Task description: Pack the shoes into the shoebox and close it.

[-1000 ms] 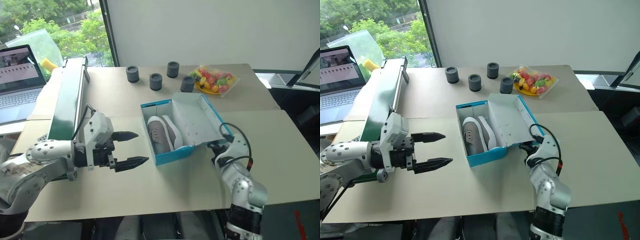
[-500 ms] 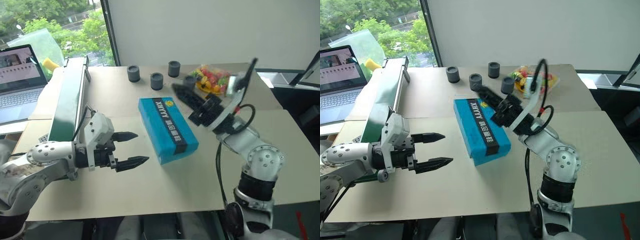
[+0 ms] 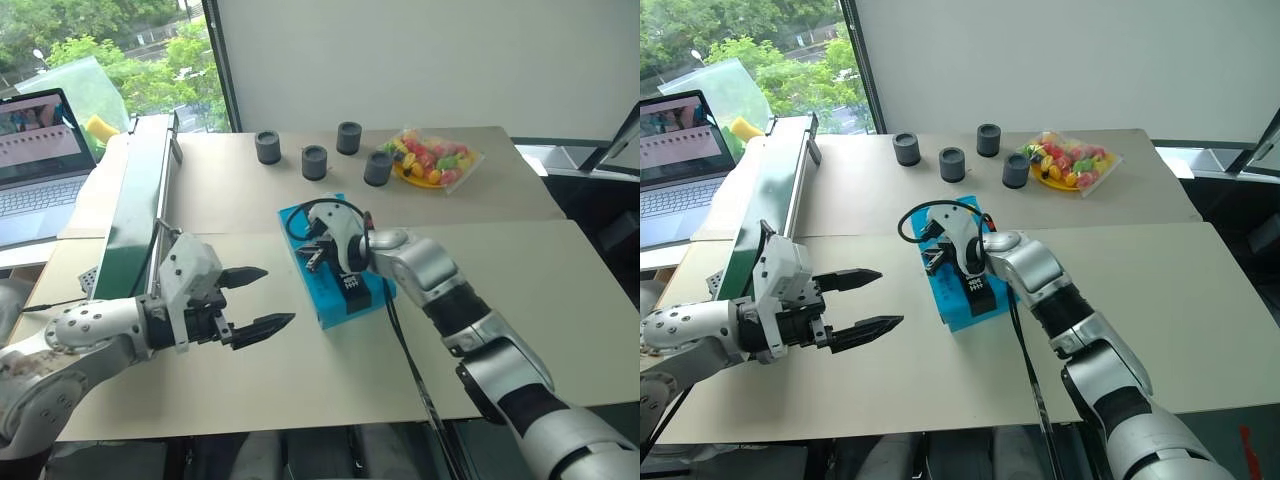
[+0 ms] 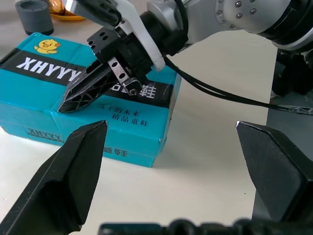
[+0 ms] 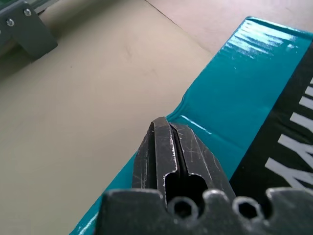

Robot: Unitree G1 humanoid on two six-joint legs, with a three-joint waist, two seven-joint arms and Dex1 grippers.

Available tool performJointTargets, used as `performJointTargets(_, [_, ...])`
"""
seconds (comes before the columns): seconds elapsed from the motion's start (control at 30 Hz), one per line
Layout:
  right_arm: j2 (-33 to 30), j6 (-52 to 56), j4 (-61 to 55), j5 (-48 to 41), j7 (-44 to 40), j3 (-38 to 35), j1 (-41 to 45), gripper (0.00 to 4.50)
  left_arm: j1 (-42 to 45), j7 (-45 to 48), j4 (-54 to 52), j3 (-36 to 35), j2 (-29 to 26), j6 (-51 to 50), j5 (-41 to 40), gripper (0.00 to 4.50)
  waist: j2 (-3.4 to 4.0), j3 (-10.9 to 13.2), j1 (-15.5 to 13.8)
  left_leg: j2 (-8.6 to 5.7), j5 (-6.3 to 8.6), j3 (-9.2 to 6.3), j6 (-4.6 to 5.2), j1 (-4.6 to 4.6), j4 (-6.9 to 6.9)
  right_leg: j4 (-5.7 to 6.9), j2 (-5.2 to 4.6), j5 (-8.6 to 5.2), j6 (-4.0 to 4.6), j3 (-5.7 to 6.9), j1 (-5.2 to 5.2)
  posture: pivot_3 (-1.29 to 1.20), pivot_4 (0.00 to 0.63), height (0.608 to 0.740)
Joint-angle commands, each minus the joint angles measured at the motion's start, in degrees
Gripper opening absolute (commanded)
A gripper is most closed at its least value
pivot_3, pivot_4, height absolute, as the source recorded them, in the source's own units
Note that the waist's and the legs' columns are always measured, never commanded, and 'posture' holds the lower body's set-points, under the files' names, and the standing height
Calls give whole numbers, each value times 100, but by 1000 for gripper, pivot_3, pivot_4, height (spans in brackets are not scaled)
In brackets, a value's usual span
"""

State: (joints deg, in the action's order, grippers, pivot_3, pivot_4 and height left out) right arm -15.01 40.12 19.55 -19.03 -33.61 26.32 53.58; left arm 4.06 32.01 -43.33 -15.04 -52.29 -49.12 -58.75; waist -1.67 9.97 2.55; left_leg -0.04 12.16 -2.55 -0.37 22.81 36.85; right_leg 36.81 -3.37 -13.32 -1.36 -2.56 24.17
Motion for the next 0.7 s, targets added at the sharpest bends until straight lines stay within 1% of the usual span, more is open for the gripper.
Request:
performJointTargets(0.03, [110, 44, 484, 412, -315, 212, -150, 44, -135, -180, -279, -305, -23, -10, -151, 4500, -6, -7, 0, 0, 0, 0, 0, -6, 0, 3, 0, 0, 1, 0, -4, 0, 150, 740])
performJointTargets(0.3, [152, 196, 442, 786, -721, 173, -382, 44, -483, -623, -441, -410, 81, 70, -39, 4500, -6, -15, -3, 0, 2, 1, -2, -66, -7, 0, 1, -3, 3, -1, -63, 0, 150, 740])
performJointTargets(0.37, [250, 215, 531, 796, -688, 32, -366, 44, -397, -1011, -397, -309, 242, 180, 333, 4500, -6, -16, -10, 0, 5, -1, -7, -79, -7, -5, 1, -5, 2, 2, -80, 0, 150, 740])
performJointTargets(0.43, [416, 312, 652, 589, -544, -508, -214, 44, -246, -1480, -270, -264, 522, 245, 662, 4500, -8, -17, -8, 1, 6, -2, -10, -91, -7, -7, 2, -6, 3, 4, -93, 0, 150, 740])
performJointTargets(0.53, [551, 656, 663, 34, -337, -1628, 100, 44, -158, -1900, -166, -314, 863, 268, 967, 4500, -9, -17, -10, 1, 6, -5, -10, -93, -6, -3, 4, -4, 4, 5, -95, 0, 150, 740])
performJointTargets(0.67, [365, 967, 709, -658, 127, -3139, 530, 44, -38, -2604, 13, -477, 1397, 289, 1294, 4500, -7, -13, -31, -2, 6, -11, -10, -62, -5, -5, 1, -3, 4, 8, -71, 0, 150, 740])
performJointTargets(0.7, [139, 926, 716, -742, 274, -3501, 599, 44, -25, -2830, 90, -490, 1570, 336, 1481, 4500, -7, -12, -38, -5, 5, -11, -10, -46, -4, -1, -2, -2, 4, 7, -52, 0, 150, 740])
